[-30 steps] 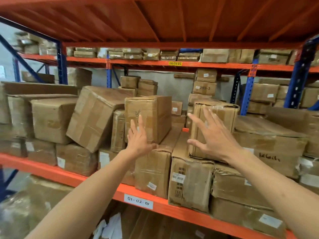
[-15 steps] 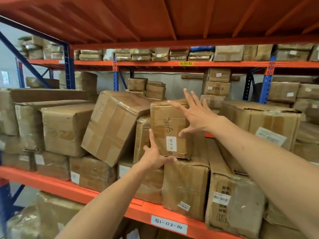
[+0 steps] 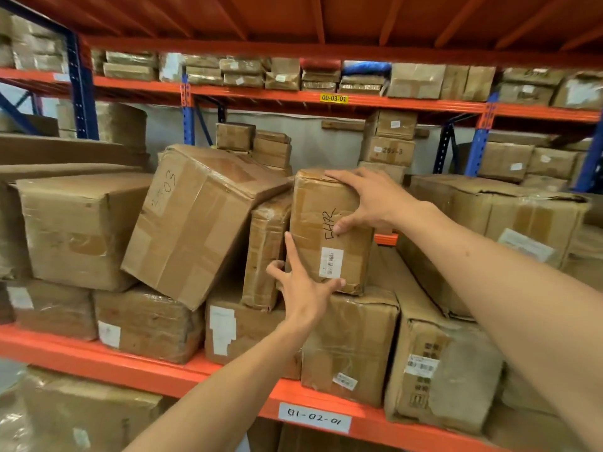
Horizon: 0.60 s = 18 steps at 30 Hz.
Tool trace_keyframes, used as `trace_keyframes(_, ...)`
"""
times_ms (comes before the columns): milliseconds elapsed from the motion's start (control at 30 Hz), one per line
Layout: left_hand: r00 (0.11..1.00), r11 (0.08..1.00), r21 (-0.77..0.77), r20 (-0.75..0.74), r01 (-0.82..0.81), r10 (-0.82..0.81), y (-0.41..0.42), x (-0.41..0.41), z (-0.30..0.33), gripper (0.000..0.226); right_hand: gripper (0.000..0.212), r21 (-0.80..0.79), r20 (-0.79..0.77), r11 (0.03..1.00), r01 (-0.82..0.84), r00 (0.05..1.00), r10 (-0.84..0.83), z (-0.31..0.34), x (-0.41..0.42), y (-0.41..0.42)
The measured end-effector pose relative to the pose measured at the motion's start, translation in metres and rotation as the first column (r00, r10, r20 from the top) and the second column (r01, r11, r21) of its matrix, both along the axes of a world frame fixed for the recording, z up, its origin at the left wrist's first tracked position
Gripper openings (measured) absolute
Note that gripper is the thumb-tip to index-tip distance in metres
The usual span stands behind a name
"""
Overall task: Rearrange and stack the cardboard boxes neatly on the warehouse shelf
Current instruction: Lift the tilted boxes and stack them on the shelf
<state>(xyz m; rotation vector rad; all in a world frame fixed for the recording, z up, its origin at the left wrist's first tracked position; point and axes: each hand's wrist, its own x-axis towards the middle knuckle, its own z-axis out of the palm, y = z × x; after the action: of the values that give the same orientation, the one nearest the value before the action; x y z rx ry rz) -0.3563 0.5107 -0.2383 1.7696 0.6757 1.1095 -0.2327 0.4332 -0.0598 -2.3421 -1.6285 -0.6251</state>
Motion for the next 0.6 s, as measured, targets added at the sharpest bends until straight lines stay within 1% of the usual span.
trace_keyframes(133, 1.0, 0.995, 0.098, -0.012, 0.006, -0.005, -0.007, 0.003, 0.011, 0.134, 0.117, 0.081, -0.098, 0.996, 0.033, 0.995, -0.025, -0.006, 0.012, -0.03)
trace_keyframes(233, 0.999, 0.974, 0.222, -0.024, 0.045, -0.04, -0.005, 0.003, 0.018, 0.129, 0.119, 0.105, -0.115, 0.985, 0.135, 0.986, -0.123, -0.009, 0.02, -0.051)
trace_keyframes(300, 0.997, 0.958, 0.28, -0.047, 0.067, -0.056, -0.002, 0.006, 0.026, 0.13, 0.123, 0.099, -0.113, 0.974, 0.205, 0.975, -0.193, -0.008, 0.026, -0.067)
trace_keyframes(367, 0.993, 0.958, 0.269, -0.078, 0.102, -0.084, 0.002, 0.01, 0.036, 0.136, 0.127, 0.091, -0.125, 0.967, 0.238, 0.966, -0.226, -0.007, 0.032, -0.081)
trace_keyframes(433, 0.979, 0.961, 0.194, -0.087, 0.196, -0.182, 0.005, 0.015, 0.044, 0.139, 0.133, 0.101, -0.091, 0.966, 0.239, 0.969, -0.23, -0.005, 0.035, -0.089)
trace_keyframes(500, 0.964, 0.952, 0.155, -0.055, 0.264, -0.258, 0.006, 0.02, 0.045, 0.135, 0.138, 0.088, -0.015, 0.971, 0.222, 0.975, -0.221, -0.001, 0.034, -0.087)
trace_keyframes(600, 0.962, 0.946, 0.175, -0.027, 0.273, -0.273, 0.01, 0.024, 0.04, 0.125, 0.147, 0.004, 0.096, 0.975, 0.22, 0.971, -0.219, 0.011, 0.034, -0.078)
